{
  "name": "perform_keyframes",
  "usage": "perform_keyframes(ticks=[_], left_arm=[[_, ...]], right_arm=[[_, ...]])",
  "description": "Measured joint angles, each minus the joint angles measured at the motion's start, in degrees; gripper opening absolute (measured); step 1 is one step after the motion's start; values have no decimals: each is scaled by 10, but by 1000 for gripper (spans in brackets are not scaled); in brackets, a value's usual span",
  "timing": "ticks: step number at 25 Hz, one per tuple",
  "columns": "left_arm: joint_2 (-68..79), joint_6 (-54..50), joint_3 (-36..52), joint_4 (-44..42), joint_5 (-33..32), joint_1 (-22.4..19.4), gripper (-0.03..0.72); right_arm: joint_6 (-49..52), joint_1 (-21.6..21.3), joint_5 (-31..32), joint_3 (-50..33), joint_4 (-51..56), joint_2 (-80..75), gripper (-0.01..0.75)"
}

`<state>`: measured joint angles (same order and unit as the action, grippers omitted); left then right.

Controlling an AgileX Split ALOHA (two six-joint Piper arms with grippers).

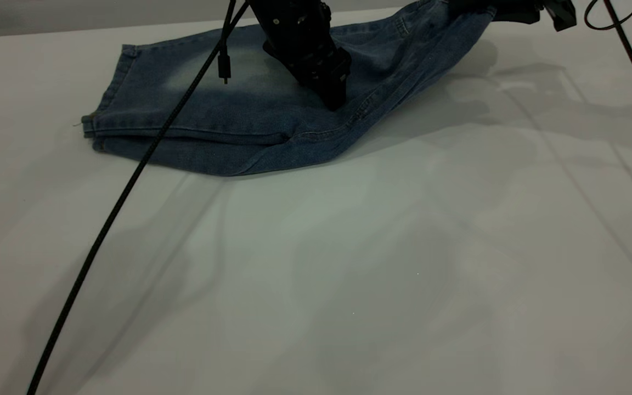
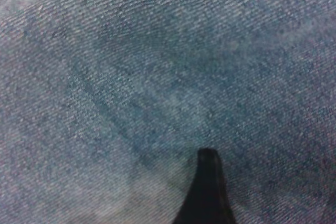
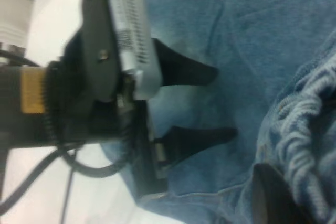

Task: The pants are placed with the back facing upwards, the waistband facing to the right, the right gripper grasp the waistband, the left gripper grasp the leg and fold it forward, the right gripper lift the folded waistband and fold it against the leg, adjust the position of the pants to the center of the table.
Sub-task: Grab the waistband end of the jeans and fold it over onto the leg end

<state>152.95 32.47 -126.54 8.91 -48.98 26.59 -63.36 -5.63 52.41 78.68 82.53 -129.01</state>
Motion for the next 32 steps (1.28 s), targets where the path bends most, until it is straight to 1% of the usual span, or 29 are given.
perform_keyframes(ticks=[5,13,17,19,22,26,29,32], left_arm=[[1,0,0,1,0,0,551],[2,-1,0,1,-2,0,551],[2,-1,1,1,-8,0,551],[-2,-2,0,-1,-23,0,551],[-11,-3,-13,-9,-64,0,551],[-32,-20,-54,-19,-93,0,551],[-40,-25,-83,-19,-144,-1,551],[-50,-32,-102,-50,-198,-2,551]], right_arm=[[-14,10,42,0,17,-1,78],[-25,57,43,0,20,-1,78],[-28,63,42,0,23,-1,78],[-28,62,42,-1,27,-1,78],[-28,62,39,-1,29,-1,78],[-28,62,29,0,31,-1,78],[-28,62,29,0,31,-1,78],[-28,62,29,0,31,-1,78]])
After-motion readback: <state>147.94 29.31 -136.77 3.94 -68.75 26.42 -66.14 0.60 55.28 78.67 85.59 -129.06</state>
